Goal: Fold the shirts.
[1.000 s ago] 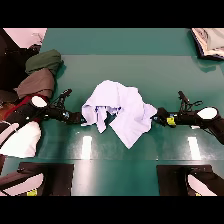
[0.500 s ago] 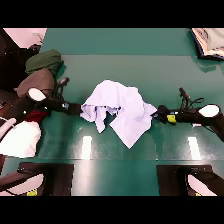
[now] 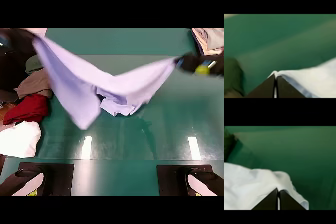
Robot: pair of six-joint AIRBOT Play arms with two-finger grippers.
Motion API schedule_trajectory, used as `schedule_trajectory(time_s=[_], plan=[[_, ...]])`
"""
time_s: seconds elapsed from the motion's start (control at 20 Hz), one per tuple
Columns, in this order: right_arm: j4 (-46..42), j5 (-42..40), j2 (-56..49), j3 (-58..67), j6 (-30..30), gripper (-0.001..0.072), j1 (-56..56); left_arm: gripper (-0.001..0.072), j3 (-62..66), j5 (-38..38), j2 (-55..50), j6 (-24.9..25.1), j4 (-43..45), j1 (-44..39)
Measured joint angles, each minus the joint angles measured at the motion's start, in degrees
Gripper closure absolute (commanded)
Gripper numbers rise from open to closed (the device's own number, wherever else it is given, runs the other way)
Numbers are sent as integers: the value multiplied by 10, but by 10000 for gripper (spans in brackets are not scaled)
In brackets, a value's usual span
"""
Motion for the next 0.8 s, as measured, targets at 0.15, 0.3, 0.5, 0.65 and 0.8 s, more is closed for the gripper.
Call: schedule_trajectory(time_s=[0.15,0.3,0.5,0.65,0.8], plan=[[-92,22,0,171,10,699,0,686,125,-8,12,-1,21,2],[-159,68,2,306,16,699,0,686,221,-17,20,-2,21,2],[-202,95,39,370,20,700,0,687,274,-10,52,-2,-11,3],[-230,65,90,349,36,701,0,687,289,1,80,-2,-38,3],[-284,53,119,349,67,702,0,687,290,0,94,-3,-59,3]])
